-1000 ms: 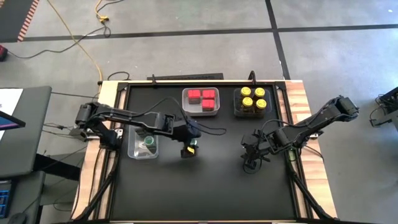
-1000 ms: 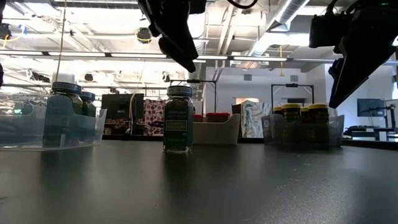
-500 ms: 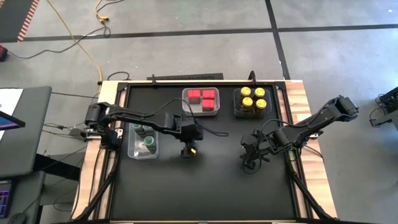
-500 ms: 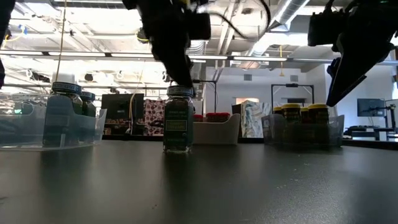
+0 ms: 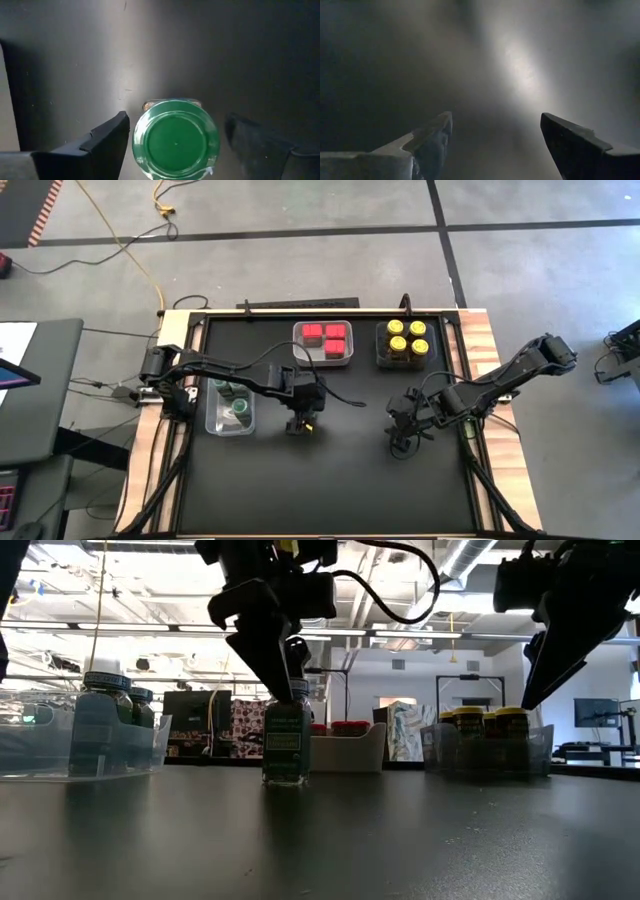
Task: Sort spices by type
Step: Put the green seasoning bottle into the transparent bin
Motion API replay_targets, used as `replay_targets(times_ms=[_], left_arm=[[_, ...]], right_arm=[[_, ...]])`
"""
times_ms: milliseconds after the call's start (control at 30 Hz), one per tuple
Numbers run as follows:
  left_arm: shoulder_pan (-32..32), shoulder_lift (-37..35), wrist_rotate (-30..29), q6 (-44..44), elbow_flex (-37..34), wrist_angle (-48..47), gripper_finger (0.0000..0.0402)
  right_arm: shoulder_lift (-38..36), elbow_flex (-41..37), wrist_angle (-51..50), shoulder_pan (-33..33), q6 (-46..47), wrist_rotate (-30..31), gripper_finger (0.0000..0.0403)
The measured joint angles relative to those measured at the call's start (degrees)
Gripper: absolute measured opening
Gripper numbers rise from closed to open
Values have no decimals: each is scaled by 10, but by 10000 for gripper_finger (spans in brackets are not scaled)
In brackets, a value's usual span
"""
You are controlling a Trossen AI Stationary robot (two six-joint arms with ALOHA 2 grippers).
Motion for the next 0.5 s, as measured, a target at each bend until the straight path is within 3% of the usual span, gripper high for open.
replay_targets(times_ms=[500], left_arm=[[2, 46, 10, -38, 2, 6, 297]], right_arm=[[0, 0, 2, 0, 0, 11, 331]])
